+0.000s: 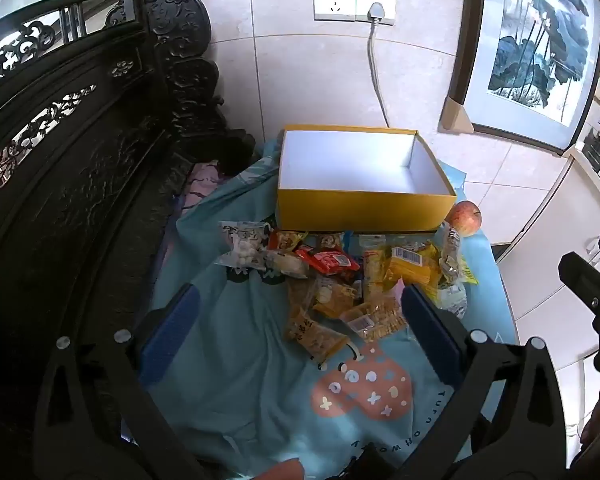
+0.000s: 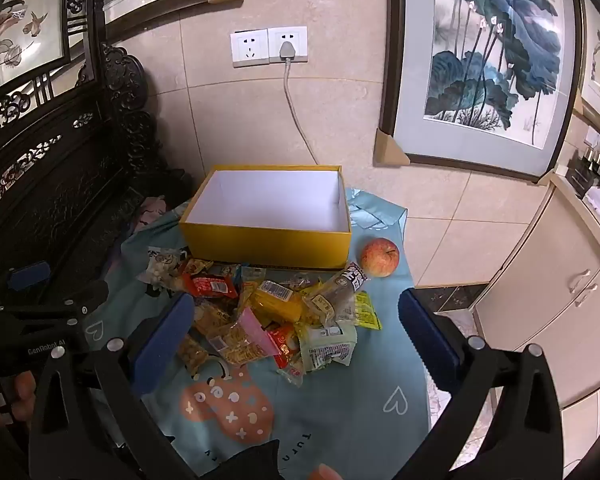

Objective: Organize snacks

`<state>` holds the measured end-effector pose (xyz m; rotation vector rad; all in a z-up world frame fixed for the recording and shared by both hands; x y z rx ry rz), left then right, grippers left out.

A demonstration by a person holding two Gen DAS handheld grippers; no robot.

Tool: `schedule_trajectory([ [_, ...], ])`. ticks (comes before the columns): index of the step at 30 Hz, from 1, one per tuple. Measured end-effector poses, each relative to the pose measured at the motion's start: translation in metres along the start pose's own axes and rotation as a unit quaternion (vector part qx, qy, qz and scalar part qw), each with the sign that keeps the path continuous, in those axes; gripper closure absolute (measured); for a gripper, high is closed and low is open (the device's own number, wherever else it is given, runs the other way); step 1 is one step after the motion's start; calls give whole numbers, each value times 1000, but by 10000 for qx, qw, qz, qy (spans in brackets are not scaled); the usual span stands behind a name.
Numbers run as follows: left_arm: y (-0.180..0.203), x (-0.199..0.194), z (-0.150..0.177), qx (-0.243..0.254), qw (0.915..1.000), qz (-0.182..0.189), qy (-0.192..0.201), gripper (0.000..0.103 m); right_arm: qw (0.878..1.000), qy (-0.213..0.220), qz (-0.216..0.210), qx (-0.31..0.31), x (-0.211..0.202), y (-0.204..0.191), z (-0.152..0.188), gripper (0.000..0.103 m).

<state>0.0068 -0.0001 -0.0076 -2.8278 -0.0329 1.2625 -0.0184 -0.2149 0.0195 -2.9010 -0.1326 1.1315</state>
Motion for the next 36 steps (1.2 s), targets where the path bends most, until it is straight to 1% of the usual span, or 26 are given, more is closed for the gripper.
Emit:
schedule_trajectory([
  [8, 0, 1, 0, -1, 10000, 3, -14, 2, 10000, -27, 23, -44, 0, -2, 1, 1],
  [15, -14, 3, -1, -31, 10000, 7, -32, 2, 10000, -43, 24, -54, 3, -1, 0, 1],
  [18, -12, 4, 0, -3, 10000, 24, -31, 2, 10000, -62, 25, -54, 4, -4, 1, 1],
  [19, -5, 5, 2, 13, 10000, -15, -26, 2, 10000, -76, -2, -50, 6, -1, 3, 1],
  [36, -4, 8, 4, -26, 9999, -55, -89, 2, 9999, -144, -28, -19, 9, 0, 5, 1],
])
Point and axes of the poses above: each gripper's, at about its wrist camera, not at the fingertips, and x roughly the way its jaws point, y to its right, z to its underside, the point moved 1 cm from there along x, roughly the way its jaws point, and after that the axes turned 2 degrees about -z, right-handed, at the moved point
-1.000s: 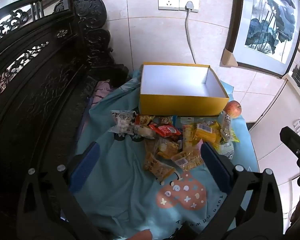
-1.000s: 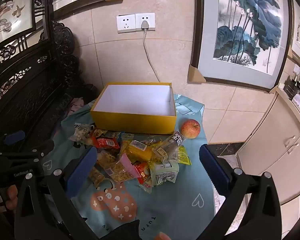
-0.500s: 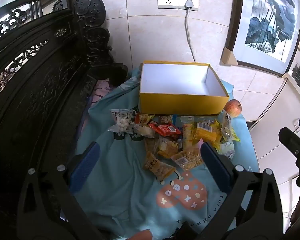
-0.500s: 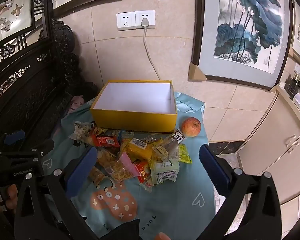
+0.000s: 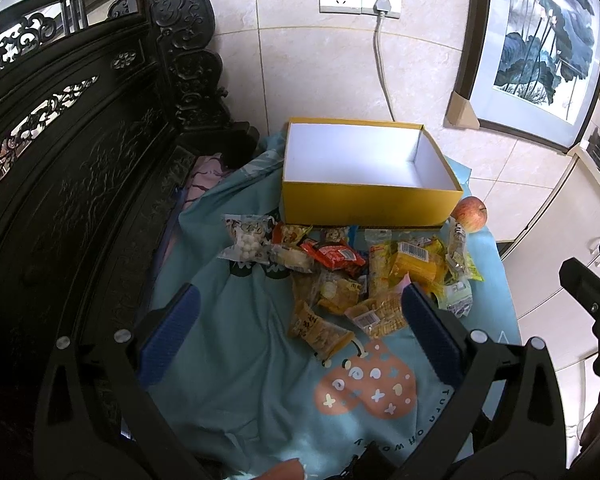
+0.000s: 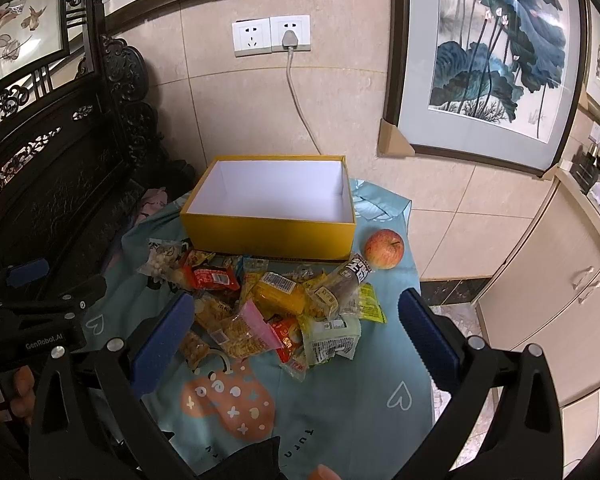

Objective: Organize snacks

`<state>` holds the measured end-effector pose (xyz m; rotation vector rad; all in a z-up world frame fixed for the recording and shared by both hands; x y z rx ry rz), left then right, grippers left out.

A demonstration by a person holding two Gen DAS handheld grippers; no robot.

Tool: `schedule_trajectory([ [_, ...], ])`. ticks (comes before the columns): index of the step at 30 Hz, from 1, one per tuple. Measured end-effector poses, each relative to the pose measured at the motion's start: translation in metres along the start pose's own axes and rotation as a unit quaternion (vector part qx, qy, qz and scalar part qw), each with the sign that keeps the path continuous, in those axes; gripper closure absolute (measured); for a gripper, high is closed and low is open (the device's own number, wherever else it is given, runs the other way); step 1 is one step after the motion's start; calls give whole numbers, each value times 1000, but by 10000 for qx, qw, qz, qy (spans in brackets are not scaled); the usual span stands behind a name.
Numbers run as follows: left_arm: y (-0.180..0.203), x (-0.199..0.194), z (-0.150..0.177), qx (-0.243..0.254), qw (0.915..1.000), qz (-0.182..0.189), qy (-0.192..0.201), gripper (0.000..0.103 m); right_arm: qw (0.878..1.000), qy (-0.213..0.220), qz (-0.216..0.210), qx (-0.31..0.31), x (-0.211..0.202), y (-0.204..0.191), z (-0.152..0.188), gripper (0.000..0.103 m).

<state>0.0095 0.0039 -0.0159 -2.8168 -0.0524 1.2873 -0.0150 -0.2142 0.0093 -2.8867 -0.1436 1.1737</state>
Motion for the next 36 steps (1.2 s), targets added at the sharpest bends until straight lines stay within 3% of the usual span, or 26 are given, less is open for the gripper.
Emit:
schedule_trajectory([
  [36, -6, 0, 5, -39, 10000, -11, -47, 2, 10000, -34, -18, -68, -2, -7, 3, 1],
])
Point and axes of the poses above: each gripper's, at about its wrist camera, not at the fingertips, and x roughly the way its jaws point, y to its right, z to its underside, the point moved 1 cm from there along x, roughly the way its jaws point, and after that the axes turned 2 degrees about -z, right-handed, at the moved point
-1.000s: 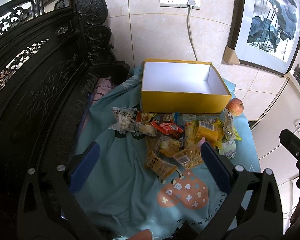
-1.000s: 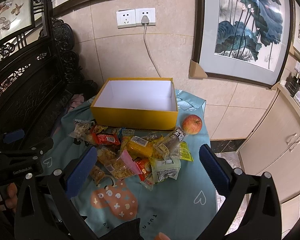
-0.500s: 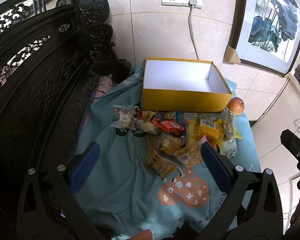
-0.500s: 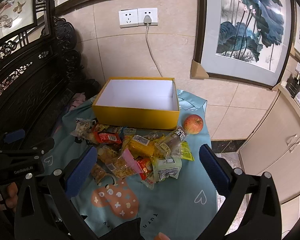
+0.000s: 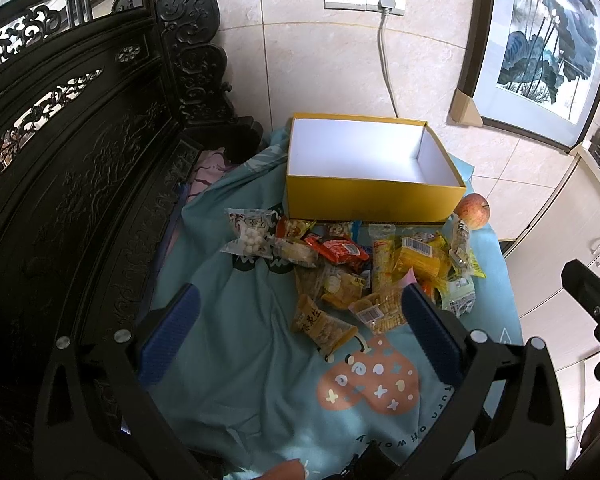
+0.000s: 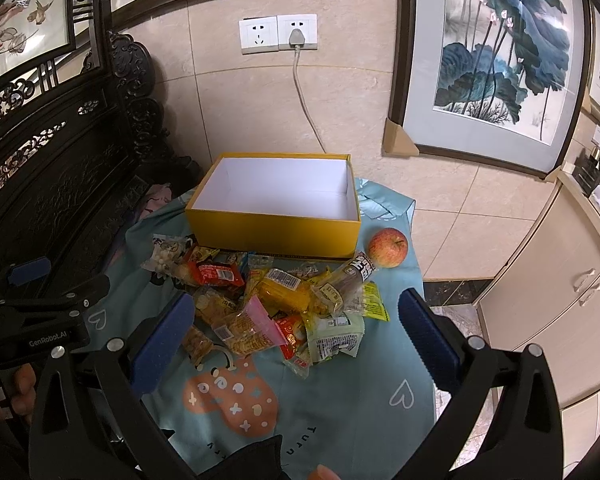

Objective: Organize snacks

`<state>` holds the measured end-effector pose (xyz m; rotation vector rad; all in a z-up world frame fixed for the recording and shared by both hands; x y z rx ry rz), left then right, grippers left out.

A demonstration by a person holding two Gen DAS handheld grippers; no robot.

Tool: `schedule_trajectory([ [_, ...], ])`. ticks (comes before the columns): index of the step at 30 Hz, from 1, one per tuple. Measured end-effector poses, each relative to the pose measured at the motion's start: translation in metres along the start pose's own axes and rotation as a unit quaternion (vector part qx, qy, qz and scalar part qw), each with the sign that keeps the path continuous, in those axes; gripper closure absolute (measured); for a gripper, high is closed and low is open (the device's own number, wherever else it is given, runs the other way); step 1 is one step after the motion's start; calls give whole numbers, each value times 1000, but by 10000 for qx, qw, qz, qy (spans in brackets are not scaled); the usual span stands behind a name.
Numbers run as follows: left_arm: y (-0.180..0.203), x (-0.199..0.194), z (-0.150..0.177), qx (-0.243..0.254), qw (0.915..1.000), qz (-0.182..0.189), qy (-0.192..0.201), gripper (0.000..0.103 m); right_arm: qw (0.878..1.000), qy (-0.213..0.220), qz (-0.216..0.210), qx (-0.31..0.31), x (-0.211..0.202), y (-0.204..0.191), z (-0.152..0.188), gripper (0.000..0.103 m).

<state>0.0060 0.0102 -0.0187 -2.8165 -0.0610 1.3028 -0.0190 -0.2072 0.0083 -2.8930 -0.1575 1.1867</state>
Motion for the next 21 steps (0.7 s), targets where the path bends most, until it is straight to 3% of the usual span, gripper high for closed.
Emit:
schedule_trajectory([
  [14, 1, 8, 0, 66, 10000, 13, -34, 2, 10000, -56, -57, -1, 6, 1, 1, 1],
  [18, 6, 32, 9, 260, 9996, -79, -57, 2, 9996, -241, -164, 25, 24, 6, 8, 1],
  [21, 10, 63, 27, 559, 9984, 63, -98, 2, 9986, -469, -236, 1, 48, 11, 22, 1],
])
Point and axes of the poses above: each gripper's, at about its wrist camera, not at the fingertips, and x roughly the way its jaws point, y to its right, z to its underside, the point moved 1 cm from there along x, roughly the way its jaws point, and after that the axes turned 2 degrees about -z, right-handed, at the moved point
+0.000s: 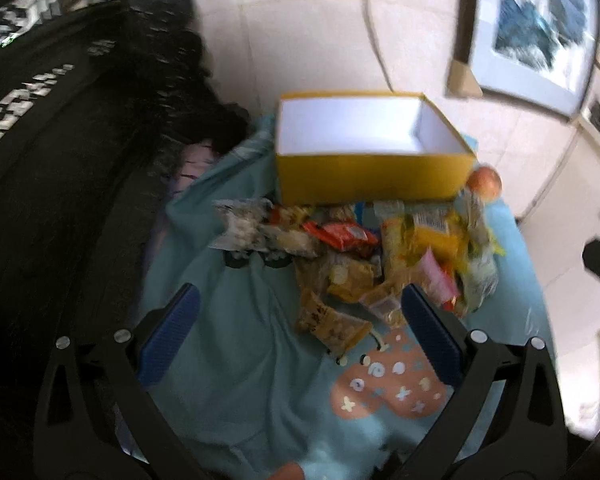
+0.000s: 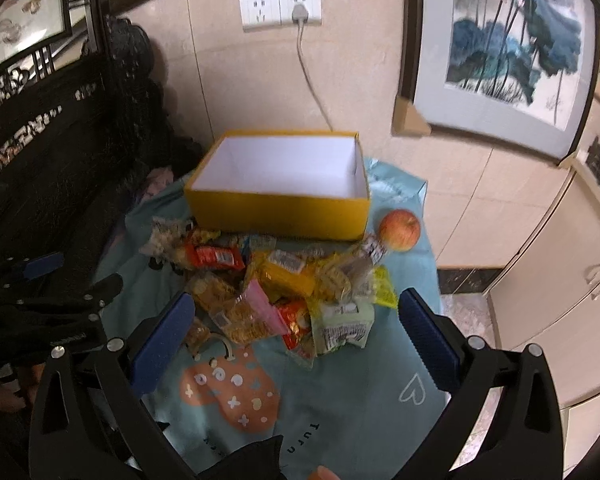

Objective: Organize snacks
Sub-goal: 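Lower both grippers into the snack pile toward packets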

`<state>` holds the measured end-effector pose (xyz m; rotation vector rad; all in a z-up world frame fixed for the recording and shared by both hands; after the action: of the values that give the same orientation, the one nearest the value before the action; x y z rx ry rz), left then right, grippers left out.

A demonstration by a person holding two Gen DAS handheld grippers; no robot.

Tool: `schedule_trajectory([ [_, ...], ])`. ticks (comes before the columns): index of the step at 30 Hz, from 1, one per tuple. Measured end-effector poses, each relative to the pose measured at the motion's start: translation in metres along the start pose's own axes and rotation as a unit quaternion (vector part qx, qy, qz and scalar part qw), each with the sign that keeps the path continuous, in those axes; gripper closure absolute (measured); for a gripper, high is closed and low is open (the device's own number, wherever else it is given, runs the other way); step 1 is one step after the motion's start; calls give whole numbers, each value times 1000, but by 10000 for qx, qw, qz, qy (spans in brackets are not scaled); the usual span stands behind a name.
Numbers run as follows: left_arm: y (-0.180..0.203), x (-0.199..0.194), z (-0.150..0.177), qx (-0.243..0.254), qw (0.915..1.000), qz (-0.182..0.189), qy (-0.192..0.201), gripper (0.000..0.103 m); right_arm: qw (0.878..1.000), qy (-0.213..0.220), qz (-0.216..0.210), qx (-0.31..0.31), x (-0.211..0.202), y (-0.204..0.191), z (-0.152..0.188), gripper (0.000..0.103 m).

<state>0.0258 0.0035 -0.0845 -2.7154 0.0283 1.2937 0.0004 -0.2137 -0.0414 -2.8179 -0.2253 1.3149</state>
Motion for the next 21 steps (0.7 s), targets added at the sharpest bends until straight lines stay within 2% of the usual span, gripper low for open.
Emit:
schedule_trajectory([
  [4, 13, 51, 31, 431, 9980, 135, -432, 2, 9998, -130, 11, -147, 35, 7, 21, 1],
  [8, 23, 90, 54, 551, 9965, 207, -589, 2, 9990, -430, -14, -147, 77, 19, 47, 5],
  [12, 29, 124, 66, 462, 9947, 266, -879, 2, 9976, -685, 24, -134, 107, 30, 64, 9],
  [17, 34, 148, 67, 249, 9956, 257, -864, 2, 9967, -798, 137, 26, 135, 45, 70, 9],
  [21, 40, 170, 73, 91, 9940, 291, -1051, 2, 9960, -866, 207, 68, 162, 50, 68, 9],
])
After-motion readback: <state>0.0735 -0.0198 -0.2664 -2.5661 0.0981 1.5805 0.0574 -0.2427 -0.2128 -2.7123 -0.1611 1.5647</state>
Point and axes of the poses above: each gripper's, at about its wrist camera, not at the fingertips, and x roughly the way its jaws point, y to its right, z to its underside, the point moved 1 cm from there along x, roughly the way its jaws point, and after that the axes turned 2 degrees about -z, right-handed, at the moved point
